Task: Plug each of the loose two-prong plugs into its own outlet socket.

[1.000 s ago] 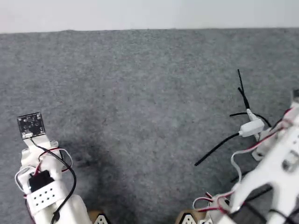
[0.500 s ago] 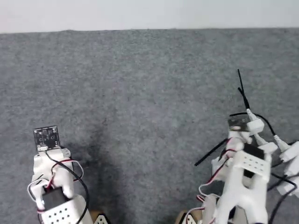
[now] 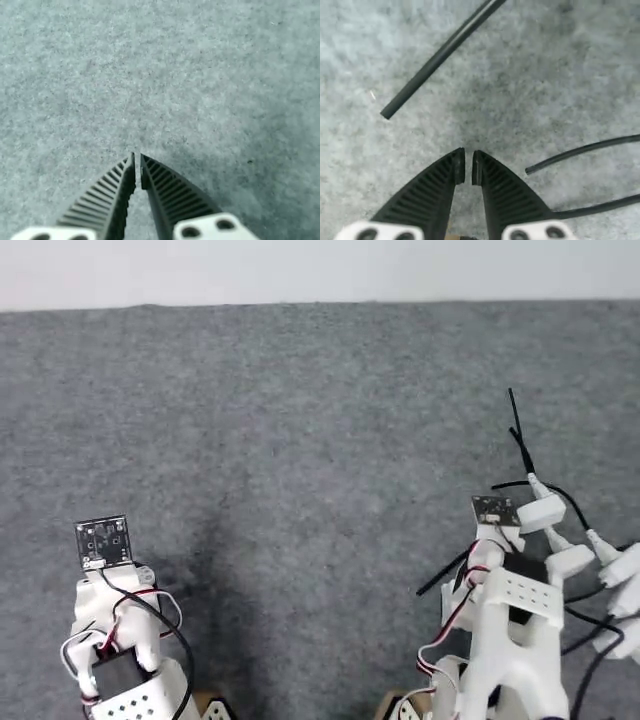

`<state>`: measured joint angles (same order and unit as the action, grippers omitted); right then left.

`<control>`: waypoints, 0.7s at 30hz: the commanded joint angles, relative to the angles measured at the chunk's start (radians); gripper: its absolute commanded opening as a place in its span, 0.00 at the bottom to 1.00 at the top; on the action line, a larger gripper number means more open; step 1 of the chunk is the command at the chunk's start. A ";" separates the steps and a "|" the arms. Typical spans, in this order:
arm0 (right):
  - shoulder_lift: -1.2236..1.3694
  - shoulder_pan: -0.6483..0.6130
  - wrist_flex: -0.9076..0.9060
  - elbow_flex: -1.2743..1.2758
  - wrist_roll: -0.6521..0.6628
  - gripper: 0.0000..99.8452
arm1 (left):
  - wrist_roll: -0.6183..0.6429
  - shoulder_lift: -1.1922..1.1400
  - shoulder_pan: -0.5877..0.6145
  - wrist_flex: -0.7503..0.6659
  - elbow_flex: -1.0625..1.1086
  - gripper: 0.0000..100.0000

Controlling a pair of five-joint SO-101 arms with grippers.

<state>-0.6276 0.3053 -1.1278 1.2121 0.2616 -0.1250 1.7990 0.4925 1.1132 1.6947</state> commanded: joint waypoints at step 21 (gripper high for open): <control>-0.159 -0.028 0.193 0.203 -0.008 0.02 | -0.009 0.018 -0.003 0.150 -0.013 0.01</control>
<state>-0.7135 0.2900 -0.9712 1.3579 0.2616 -0.1281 1.8006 0.4925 1.2589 1.6947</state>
